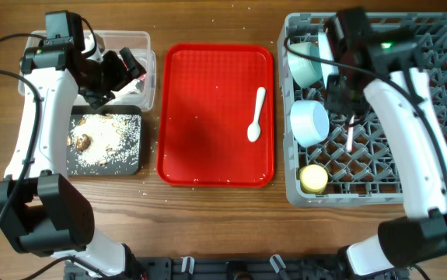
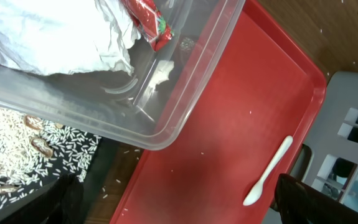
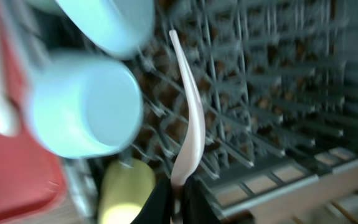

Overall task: Sort waste into correct bins and load items into the dishwasher rack
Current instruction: 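Place the white fork into the rack, then grasp the white spoon with the right gripper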

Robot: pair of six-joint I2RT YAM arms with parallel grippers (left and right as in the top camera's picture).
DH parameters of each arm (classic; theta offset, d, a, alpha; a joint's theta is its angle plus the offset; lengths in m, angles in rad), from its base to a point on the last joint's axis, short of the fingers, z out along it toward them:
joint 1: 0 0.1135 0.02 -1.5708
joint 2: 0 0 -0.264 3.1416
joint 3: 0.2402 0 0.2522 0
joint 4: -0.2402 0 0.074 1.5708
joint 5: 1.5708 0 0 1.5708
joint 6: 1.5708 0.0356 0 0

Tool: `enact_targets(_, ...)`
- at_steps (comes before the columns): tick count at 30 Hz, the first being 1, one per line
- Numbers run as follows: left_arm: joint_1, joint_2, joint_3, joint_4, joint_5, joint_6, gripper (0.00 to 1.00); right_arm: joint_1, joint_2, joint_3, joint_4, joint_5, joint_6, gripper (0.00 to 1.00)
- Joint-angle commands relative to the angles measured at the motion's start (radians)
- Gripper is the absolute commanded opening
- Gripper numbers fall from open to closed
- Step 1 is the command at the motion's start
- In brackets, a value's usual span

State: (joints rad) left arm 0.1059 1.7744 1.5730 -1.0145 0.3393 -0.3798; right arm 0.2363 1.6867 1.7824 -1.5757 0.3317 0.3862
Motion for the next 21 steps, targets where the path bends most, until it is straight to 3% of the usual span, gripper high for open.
enact_targets(1, -0.002, -0.016, 0.013, 0.0, 0.0, 0.005, 1.0, -0.024, 0.007, -0.176, 0.096, 0.033, -0.117, 0.05)
enact_targets(5, -0.002, -0.016, 0.013, 0.0, 0.0, 0.005, 1.0, -0.08, 0.007, -0.297, 0.176, 0.01, -0.122, 0.04)
enact_targets(7, -0.002, -0.016, 0.013, 0.0, 0.0, 0.005, 1.0, -0.106, 0.008, -0.311, 0.188, -0.013, -0.123, 0.18)
enact_targets(8, -0.002, -0.016, 0.013, 0.0, 0.0, 0.005, 1.0, -0.116, 0.007, -0.311, 0.197, -0.019, -0.124, 0.38)
enact_targets(10, -0.002, -0.016, 0.013, 0.0, 0.0, 0.005, 1.0, -0.117, 0.007, -0.303, 0.204, -0.04, -0.134, 0.49)
enact_targets(13, -0.002, -0.016, 0.013, 0.0, 0.0, 0.005, 1.0, -0.116, 0.003, -0.207, 0.198, -0.172, -0.204, 0.52)
enact_targets(16, -0.002, -0.016, 0.013, 0.0, 0.0, 0.005, 1.0, -0.05, -0.024, -0.045, 0.259, -0.463, -0.255, 0.57)
enact_targets(18, -0.002, -0.016, 0.013, 0.0, 0.0, 0.005, 1.0, 0.075, -0.021, -0.021, 0.411, -0.542, -0.167, 0.67)
enact_targets(21, -0.002, -0.016, 0.013, 0.0, 0.0, 0.005, 1.0, 0.231, 0.071, -0.022, 0.502, -0.455, 0.097, 0.68)
